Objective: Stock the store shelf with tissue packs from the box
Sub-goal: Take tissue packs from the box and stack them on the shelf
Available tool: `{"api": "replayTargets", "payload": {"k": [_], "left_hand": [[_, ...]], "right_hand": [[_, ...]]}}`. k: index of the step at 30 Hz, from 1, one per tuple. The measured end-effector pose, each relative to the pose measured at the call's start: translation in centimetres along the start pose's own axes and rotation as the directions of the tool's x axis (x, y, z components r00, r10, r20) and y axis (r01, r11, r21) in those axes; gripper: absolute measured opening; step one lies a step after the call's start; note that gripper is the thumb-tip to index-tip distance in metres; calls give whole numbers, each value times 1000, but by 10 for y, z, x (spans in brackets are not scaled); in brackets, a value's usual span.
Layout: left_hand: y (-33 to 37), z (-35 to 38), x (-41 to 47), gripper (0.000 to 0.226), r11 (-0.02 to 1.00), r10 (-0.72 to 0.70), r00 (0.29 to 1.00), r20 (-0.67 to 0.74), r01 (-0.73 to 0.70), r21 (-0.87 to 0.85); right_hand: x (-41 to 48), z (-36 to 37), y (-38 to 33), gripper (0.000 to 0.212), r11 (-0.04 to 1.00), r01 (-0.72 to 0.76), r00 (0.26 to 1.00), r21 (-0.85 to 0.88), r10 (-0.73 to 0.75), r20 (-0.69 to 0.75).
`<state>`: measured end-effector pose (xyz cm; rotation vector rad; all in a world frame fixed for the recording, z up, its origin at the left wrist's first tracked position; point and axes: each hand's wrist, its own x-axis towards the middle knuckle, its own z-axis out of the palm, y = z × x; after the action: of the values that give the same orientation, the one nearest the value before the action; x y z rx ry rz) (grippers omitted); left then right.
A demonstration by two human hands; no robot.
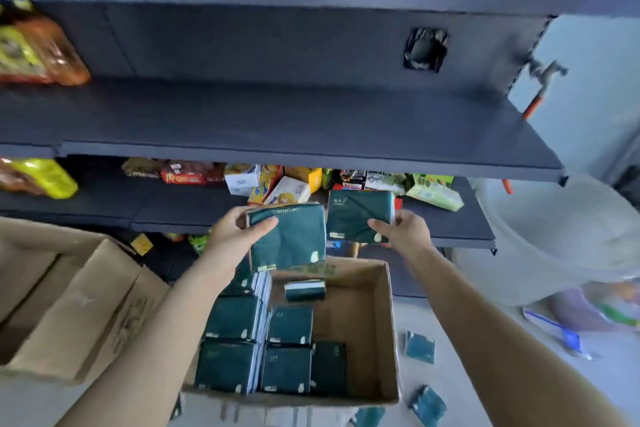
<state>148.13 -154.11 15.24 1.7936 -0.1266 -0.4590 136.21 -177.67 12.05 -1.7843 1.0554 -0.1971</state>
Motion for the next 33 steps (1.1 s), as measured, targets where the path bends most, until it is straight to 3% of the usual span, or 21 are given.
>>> {"api": "replayTargets", "payload": {"k": [5, 8, 11, 15, 21, 27, 33], "left_hand": [[91, -28, -2, 28, 979, 195, 978, -80, -199, -42], [141, -39, 4, 19, 952, 296, 949, -111, -303, -47], [188, -50, 13, 23, 919, 386, 915, -114, -393, -44], [233, -61, 37, 27, 878, 464, 878, -119, -473, -66], [281, -78, 96, 21, 815, 568, 815, -113, -577, -62], [298, -83, 157, 22, 774, 634, 772, -57, -630, 64], [305, -83, 187, 26, 741, 671, 737, -81, -669, 52]], "right_hand": [[-18, -55, -96, 26, 979, 180, 981, 95, -171, -95], [-25, -80, -149, 26, 948, 266, 961, 177, -247, -125], [-24, -95, -198, 34, 910, 349, 935, 223, -321, -152], [-15, -102, -257, 20, 849, 467, 882, 247, -428, -194], [52, -86, -337, 22, 817, 544, 830, 190, -492, -262], [136, -49, -388, 42, 838, 541, 816, 64, -506, -280], [192, -18, -416, 37, 826, 563, 771, -31, -538, -339]]}}
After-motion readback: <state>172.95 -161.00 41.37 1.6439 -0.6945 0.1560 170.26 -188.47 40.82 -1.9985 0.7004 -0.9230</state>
